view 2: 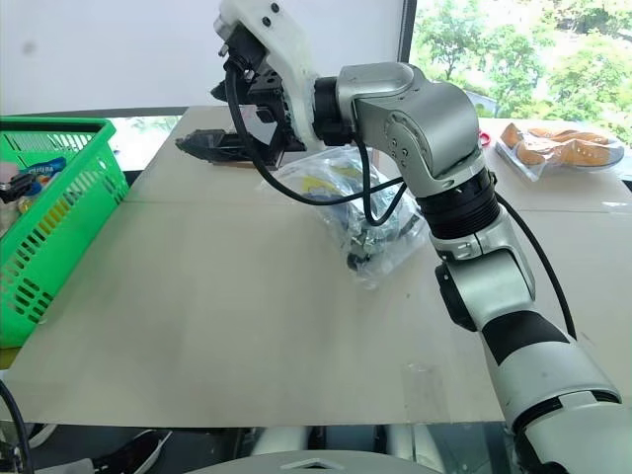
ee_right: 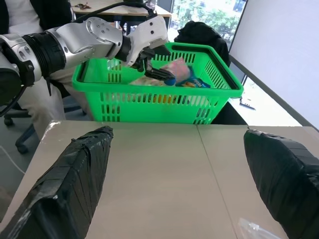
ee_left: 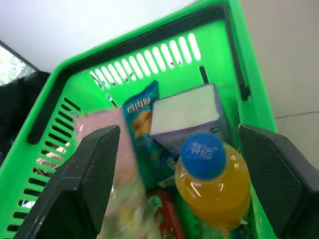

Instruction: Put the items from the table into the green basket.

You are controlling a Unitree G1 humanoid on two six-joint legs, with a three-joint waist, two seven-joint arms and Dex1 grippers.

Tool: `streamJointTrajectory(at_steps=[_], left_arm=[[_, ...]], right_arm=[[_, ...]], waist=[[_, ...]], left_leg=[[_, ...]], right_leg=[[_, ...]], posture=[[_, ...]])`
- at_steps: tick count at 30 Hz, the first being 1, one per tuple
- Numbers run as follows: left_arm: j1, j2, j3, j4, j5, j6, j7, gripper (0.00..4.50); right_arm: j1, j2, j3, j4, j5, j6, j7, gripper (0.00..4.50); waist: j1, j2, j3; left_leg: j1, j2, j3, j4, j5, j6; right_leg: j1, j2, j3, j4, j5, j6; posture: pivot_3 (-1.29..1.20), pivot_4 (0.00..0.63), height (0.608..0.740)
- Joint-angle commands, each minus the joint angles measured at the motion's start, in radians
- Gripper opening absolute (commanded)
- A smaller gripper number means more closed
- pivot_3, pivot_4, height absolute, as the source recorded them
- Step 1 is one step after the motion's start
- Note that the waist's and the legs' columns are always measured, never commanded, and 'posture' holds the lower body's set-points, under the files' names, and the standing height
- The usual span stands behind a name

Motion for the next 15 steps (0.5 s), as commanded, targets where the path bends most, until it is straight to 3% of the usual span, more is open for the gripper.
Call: streamJointTrajectory(at_steps=[1, 3, 5, 8, 11, 15], left_arm=[[0.069, 0.017, 0.037, -0.086, -0.043, -0.034, -0.020, 4.18], [0.099, -0.011, 0.090, -0.171, -0.115, -0.017, -0.048, 4.48], [0.191, -0.114, 0.176, -0.492, -0.304, 0.154, -0.118, 4.48], [0.360, -0.256, 0.220, -0.935, -0.488, 0.393, -0.079, 4.48], [0.492, -0.450, 0.172, -1.305, -0.578, 0.513, 0.060, 4.48], [0.586, -0.600, 0.056, -1.556, -0.610, 0.636, 0.166, 4.48]], right_arm=[[-0.011, -0.015, -0.025, -0.018, -0.003, -0.016, 0.008, 4.50], [-0.001, -0.024, -0.023, -0.022, -0.007, -0.020, 0.012, 4.50], [0.044, -0.061, -0.030, -0.070, -0.002, -0.008, 0.018, 4.50], [0.126, -0.124, -0.031, -0.156, -0.010, -0.013, 0.017, 4.50], [0.281, -0.226, -0.039, -0.283, -0.053, -0.054, -0.011, 4.50], [0.499, -0.346, -0.144, -0.454, -0.026, 0.051, -0.086, 4.50]], waist=[[0.001, 0.000, 0.000], [0.005, -0.001, -0.001], [0.013, -0.001, -0.001], [0.037, 0.001, -0.011], [0.035, 0.001, -0.017], [0.027, 0.002, -0.018]], left_leg=[[0.000, 0.000, 0.000, 0.000, 0.000, 0.000], [0.000, 0.000, 0.000, 0.000, 0.000, 0.000], [0.000, 0.000, -0.001, 0.000, 0.001, -0.001], [0.001, -0.003, -0.004, 0.000, 0.000, 0.000], [0.001, -0.006, -0.004, 0.000, -0.001, 0.002], [0.002, -0.008, -0.004, 0.000, -0.001, 0.003]], right_leg=[[0.000, 0.000, 0.000, 0.000, 0.000, 0.000], [0.000, 0.000, 0.000, 0.000, 0.000, 0.000], [0.000, 0.000, -0.001, 0.000, 0.000, 0.000], [0.003, -0.006, -0.003, 0.000, 0.001, -0.001], [0.004, -0.009, -0.002, 0.000, 0.002, 0.001], [0.004, -0.009, -0.001, 0.000, 0.002, 0.002]], posture=[[0.18, 0.000, 0.740], [0.18, 0.000, 0.740], [0.18, 0.000, 0.740], [0.15, 0.000, 0.740], [0.12, 0.000, 0.740], [0.06, 0.000, 0.740]])
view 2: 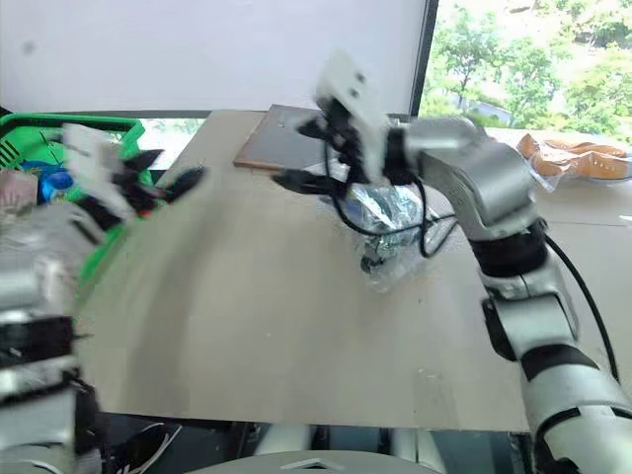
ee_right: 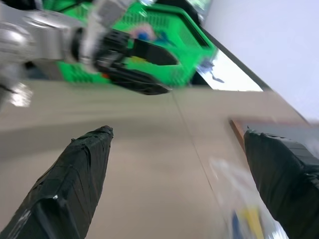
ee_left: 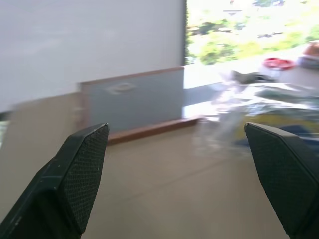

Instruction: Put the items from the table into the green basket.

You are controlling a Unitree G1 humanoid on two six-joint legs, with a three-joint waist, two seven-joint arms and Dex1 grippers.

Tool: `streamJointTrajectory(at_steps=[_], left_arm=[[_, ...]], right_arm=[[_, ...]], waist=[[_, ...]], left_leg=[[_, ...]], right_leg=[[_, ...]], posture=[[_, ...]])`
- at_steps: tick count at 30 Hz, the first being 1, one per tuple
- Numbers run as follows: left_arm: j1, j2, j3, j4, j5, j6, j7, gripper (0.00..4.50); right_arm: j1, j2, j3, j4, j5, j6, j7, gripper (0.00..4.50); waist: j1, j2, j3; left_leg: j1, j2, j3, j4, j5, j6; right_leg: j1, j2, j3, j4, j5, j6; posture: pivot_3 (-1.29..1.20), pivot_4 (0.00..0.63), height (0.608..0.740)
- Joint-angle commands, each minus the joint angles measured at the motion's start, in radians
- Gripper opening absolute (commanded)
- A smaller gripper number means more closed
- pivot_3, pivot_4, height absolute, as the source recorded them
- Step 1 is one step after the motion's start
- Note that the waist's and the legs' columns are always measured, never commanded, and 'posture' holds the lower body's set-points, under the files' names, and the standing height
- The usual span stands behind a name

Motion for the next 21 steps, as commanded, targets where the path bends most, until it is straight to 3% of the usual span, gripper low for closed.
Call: streamJointTrajectory(at_steps=[1, 5, 9, 12, 14, 21], left_arm=[[0.034, -0.048, -0.058, -0.201, -0.040, 0.075, 0.070, 4.48], [0.074, -0.083, -0.110, -0.269, -0.102, 0.171, 0.068, 4.48], [0.126, -0.057, -0.101, -0.292, -0.123, 0.213, 0.047, 4.48], [0.203, -0.031, -0.083, -0.335, -0.147, 0.238, 0.036, 4.48], [0.273, -0.025, -0.061, -0.368, -0.166, 0.255, 0.041, 4.48], [0.483, 0.030, -0.005, -0.431, -0.142, 0.211, 0.029, 4.48]], right_arm=[[0.130, -0.094, -0.124, -0.175, 0.018, 0.080, -0.067, 4.50], [0.464, -0.240, -0.294, -0.416, 0.052, 0.196, -0.114, 4.50], [0.668, -0.292, -0.434, -0.497, 0.052, 0.214, -0.143, 4.50], [0.818, -0.310, -0.527, -0.531, 0.055, 0.198, -0.135, 4.50], [0.929, -0.316, -0.578, -0.543, 0.043, 0.158, -0.119, 4.50], [1.063, -0.254, -0.643, -0.523, 0.079, 0.031, -0.104, 4.50]], waist=[[-0.005, 0.003, -0.001], [-0.018, 0.015, -0.004], [-0.056, 0.024, 0.001], [-0.087, 0.027, 0.004], [-0.096, 0.028, 0.004], [-0.108, 0.029, 0.009]], left_leg=[[0.001, 0.000, 0.000, 0.000, 0.000, 0.000], [0.008, 0.001, 0.000, -0.001, 0.000, 0.000], [0.023, 0.002, 0.002, -0.001, -0.003, 0.005], [0.046, 0.005, 0.003, -0.004, -0.003, 0.005], [0.048, 0.008, 0.002, -0.005, -0.003, 0.005], [0.049, 0.010, 0.005, -0.007, -0.003, 0.005]], right_leg=[[0.000, 0.001, 0.001, 0.001, 0.000, 0.000], [0.007, 0.003, 0.001, -0.002, -0.001, -0.001], [0.022, 0.007, 0.006, -0.003, -0.002, -0.001], [0.041, 0.014, 0.012, -0.009, -0.003, -0.002], [0.045, 0.018, 0.013, -0.013, -0.003, -0.002], [0.044, 0.021, 0.018, -0.017, -0.003, -0.001]], posture=[[0.02, 0.000, 0.740], [-0.05, 0.008, 0.740], [-0.11, 0.022, 0.740], [-0.12, 0.031, 0.740], [-0.13, 0.036, 0.740], [-0.10, 0.052, 0.740]])
